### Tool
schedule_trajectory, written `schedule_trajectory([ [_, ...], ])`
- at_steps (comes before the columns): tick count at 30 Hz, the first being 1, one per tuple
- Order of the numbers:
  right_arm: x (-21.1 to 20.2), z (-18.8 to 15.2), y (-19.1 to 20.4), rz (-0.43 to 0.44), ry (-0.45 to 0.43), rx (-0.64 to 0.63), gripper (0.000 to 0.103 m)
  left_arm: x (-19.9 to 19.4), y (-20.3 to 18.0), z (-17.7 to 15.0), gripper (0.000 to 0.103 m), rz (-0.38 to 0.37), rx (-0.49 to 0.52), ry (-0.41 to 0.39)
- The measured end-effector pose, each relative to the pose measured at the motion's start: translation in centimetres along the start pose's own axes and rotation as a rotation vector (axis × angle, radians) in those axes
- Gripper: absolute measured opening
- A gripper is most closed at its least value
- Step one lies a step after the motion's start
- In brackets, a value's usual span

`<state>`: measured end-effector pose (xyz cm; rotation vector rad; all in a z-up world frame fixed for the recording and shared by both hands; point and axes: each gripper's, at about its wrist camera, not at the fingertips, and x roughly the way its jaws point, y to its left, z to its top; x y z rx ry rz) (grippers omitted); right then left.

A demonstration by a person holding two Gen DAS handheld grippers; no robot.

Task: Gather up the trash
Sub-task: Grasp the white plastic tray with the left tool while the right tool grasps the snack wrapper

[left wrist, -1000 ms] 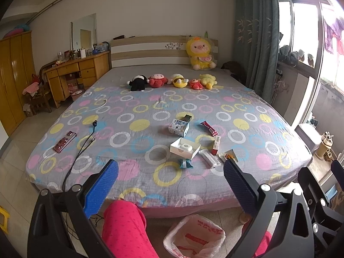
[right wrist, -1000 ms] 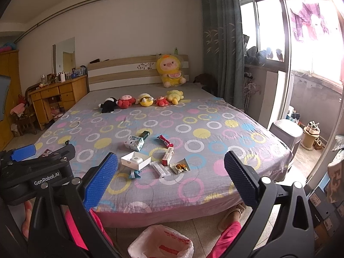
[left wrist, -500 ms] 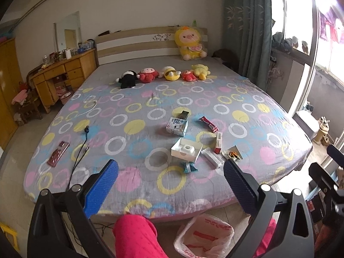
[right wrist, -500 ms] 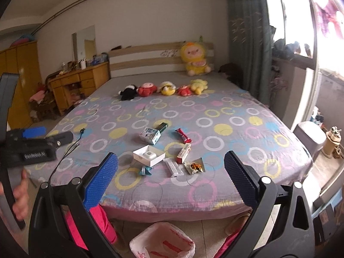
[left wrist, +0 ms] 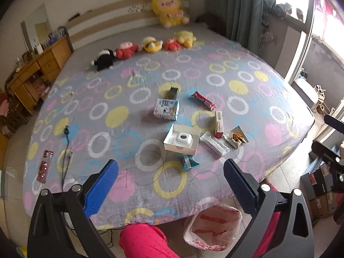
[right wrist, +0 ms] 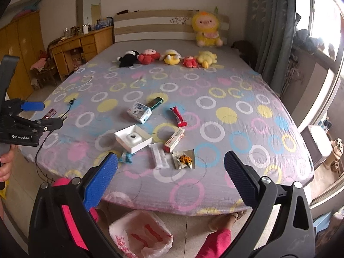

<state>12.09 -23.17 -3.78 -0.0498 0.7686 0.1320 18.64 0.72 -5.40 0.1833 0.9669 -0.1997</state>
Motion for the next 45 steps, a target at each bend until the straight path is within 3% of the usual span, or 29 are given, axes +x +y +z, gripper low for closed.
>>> schedule_trajectory([
  [5,4.6,1.6,-2.7,-0.016,0.061,0.013,0.097,4.9,0.0,2.3,0.096,0.034,0.040,0.076],
  [10,10.1,1.9,-4.1,-0.001,0.150,0.008,0.097,10.7,0.5,4.1,0.096,-0.054,0.047,0.173],
  [22,22.7,-1.0,-4.9,0.028,0.358,-0.031,0.097,21.5,2.7,5.7,0.088,-0.063,0.013,0.319],
  [24,24.5,-1.8,-5.2,0.027,0.387,-0.024,0.095,23.0,3.2,5.5,0.082,-0.074,-0.001,0.348],
  [27,26.3,-2.6,-5.7,0.034,0.415,-0.010,0.091,25.1,3.8,5.4,0.075,-0.081,-0.018,0.387],
  [37,30.6,-4.1,-5.3,0.058,0.482,-0.019,0.091,29.7,4.9,4.6,0.064,-0.103,-0.042,0.461],
  [41,32.3,-4.6,-5.6,0.057,0.514,0.001,0.077,31.0,5.3,4.4,0.056,-0.122,-0.058,0.482],
  [45,33.5,-5.1,-5.8,0.060,0.533,0.015,0.077,31.9,5.2,4.0,0.051,-0.135,-0.046,0.499],
])
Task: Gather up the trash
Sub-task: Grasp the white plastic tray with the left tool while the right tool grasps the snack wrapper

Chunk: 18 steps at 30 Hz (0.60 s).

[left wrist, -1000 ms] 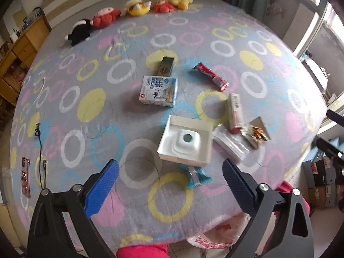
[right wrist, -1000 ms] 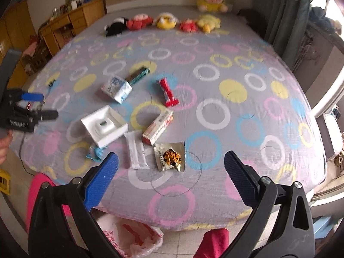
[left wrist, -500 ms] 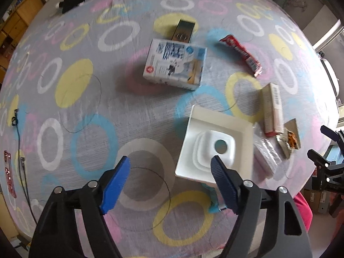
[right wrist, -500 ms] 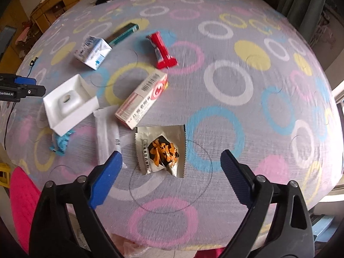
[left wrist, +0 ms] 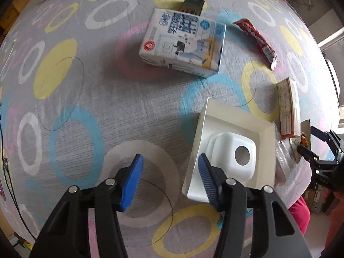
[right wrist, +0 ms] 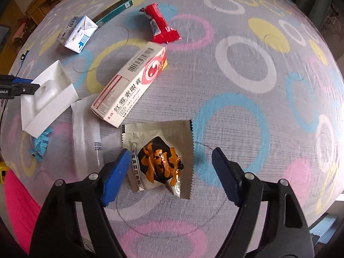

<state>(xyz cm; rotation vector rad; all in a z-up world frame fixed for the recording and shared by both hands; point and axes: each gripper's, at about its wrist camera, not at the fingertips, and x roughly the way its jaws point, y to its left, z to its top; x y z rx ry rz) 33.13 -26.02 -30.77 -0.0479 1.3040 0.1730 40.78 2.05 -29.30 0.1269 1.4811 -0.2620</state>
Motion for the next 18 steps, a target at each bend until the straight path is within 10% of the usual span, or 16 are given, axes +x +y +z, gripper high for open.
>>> schedule_trajectory([
  [5,0.5,0.2,0.2,0.012,-0.005,-0.003,0.065,1.6,-0.3,0.1,0.024,-0.021,0.014,0.045],
  [18,-0.8,-0.1,0.7,-0.033,-0.023,-0.005,0.018,2.8,-0.7,-0.2,0.003,-0.061,-0.015,0.047],
])
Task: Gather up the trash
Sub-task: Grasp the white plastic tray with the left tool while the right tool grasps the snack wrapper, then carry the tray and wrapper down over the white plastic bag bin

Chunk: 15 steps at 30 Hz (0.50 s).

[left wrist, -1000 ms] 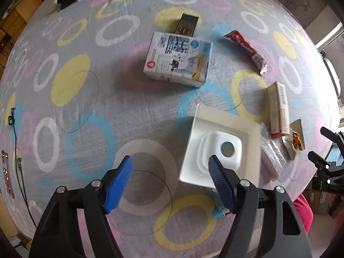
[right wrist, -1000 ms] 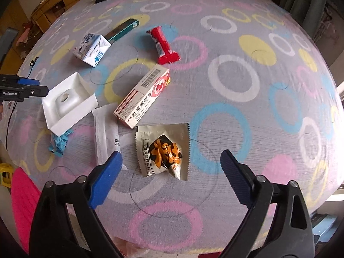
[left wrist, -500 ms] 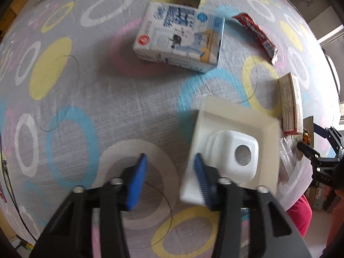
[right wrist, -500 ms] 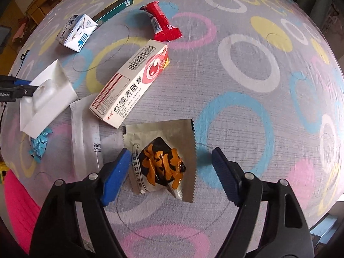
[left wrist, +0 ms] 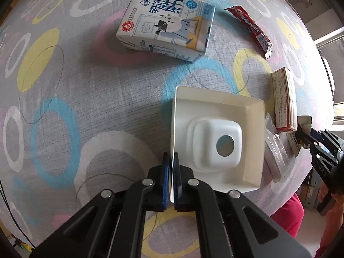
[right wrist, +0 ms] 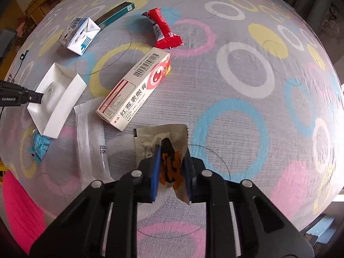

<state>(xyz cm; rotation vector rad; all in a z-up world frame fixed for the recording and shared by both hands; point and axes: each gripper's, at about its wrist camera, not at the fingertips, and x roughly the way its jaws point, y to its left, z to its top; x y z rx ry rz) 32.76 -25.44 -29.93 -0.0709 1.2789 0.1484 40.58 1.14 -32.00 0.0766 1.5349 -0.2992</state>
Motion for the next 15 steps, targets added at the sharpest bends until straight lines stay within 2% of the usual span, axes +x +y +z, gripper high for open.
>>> schedule_trajectory([
  [5,-1.0,-0.6,-0.1,-0.032,-0.018,0.015,0.015,-0.2,-0.5,-0.1,0.002,0.021,-0.040,0.006],
  [9,-2.4,-1.0,-0.2,-0.036,-0.040,0.034,0.014,-0.4,0.9,0.0,0.002,0.026,-0.080,0.004],
  [15,-4.7,-0.8,-0.4,-0.037,-0.083,0.050,0.014,-3.7,1.7,-1.3,0.001,0.034,-0.106,-0.042],
])
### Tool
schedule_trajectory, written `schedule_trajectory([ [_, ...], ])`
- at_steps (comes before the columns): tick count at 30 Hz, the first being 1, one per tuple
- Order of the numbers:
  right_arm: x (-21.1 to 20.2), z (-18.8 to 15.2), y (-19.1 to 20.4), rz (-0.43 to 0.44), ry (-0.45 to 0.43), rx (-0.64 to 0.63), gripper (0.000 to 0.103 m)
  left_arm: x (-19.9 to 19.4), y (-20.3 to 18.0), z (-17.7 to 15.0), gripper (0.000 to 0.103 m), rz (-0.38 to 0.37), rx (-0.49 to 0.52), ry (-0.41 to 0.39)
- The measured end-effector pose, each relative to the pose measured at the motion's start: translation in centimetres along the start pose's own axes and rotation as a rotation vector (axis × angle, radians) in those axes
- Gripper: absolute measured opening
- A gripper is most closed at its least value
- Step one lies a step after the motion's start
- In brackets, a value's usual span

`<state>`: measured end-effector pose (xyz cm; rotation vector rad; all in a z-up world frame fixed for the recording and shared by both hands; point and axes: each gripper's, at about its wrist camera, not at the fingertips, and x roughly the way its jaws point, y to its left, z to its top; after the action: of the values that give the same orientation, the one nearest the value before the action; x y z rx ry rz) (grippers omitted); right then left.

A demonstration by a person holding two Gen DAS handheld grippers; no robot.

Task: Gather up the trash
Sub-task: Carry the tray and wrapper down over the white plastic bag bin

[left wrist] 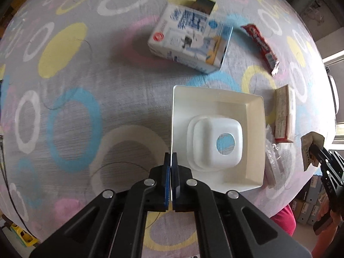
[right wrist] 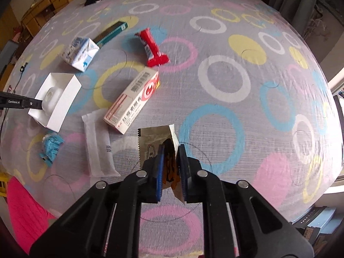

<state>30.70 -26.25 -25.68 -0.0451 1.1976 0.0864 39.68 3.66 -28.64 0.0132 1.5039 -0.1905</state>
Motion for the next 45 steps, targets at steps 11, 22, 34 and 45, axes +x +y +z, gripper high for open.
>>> schedule_trajectory([
  [11,-8.7,1.2,1.7,0.015,-0.136,-0.031,0.014,-11.0,-3.3,-3.8,0.002,0.065,0.088,-0.183],
  [22,-21.3,-1.9,7.9,0.022,-0.317,-0.127,0.014,-19.1,-5.9,-11.8,0.002,0.073,0.141,-0.288],
  [34,-27.4,-9.7,12.8,0.027,-0.383,-0.187,0.014,-20.7,-7.3,-21.4,0.001,0.052,0.144,-0.304],
  [45,-26.6,-15.6,14.4,0.037,-0.359,-0.182,0.014,-17.2,-9.3,-27.4,0.002,0.052,0.150,-0.274],
])
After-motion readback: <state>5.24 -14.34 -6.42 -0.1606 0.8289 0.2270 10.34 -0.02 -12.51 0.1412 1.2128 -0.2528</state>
